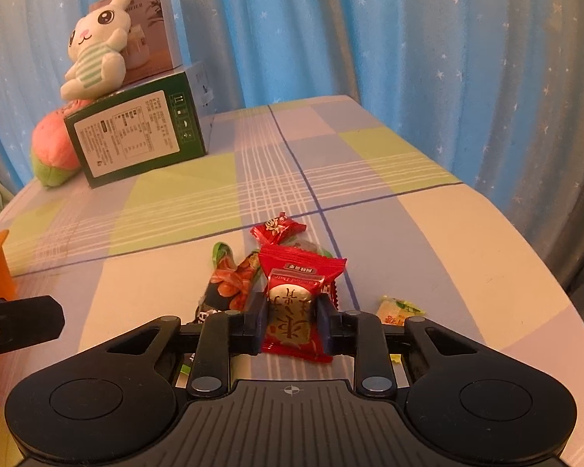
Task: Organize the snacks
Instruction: 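Grasp the red-wrapped square candy with the right gripper, then grasp the green-and-blue snack stick bag with the left gripper while the right gripper holds the red candy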
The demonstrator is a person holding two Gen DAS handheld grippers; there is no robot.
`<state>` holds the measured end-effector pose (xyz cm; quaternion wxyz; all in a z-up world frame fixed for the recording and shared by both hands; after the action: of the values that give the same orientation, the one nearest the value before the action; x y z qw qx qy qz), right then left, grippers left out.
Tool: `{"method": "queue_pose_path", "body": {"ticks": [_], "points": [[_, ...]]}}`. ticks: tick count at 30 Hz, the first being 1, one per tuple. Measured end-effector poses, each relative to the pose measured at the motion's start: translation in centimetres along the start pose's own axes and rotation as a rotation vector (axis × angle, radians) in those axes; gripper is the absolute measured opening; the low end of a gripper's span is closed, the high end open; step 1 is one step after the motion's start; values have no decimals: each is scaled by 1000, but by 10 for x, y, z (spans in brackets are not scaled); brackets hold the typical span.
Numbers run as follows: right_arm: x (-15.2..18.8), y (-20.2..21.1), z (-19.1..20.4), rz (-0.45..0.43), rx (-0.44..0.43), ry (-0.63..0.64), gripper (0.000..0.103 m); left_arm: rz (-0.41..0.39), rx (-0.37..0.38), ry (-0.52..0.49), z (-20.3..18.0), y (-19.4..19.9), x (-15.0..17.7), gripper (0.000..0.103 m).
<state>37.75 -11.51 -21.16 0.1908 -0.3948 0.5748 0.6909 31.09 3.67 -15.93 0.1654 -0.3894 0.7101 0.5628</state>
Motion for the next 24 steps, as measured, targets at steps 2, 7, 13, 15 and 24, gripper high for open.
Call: {"method": "queue_pose_path", "body": {"ticks": [2,7,13,15,24], "points": [[-1,3,-2,0,3,-5,23,6,6,-1,-2,-2,2,73],[-5,21,-12,-4,-10,-40,22,13,39,-6,-13,-8,5,71],[-8,44,-26,-15,-14,-72,22,29,69,-52,-32,-30,11,65],[-5,54,-31,-19,1,-77,22,40,77,-72,-39,-39,14,64],[7,63,-48,-6,43,-119,22,27,57,-206,-70,-78,24,49]]}}
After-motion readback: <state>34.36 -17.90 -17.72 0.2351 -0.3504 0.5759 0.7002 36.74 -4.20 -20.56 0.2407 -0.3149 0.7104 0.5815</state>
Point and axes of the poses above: each gripper's, at about its wrist camera, not at the fingertips, and y roughly against the way its jaws point, z to its left, x to its underside, the point moved 10 cm from there along -y, roughly the way its jaws point, and after that the axes turned 10 degrees about y, right-handed, at the moved point
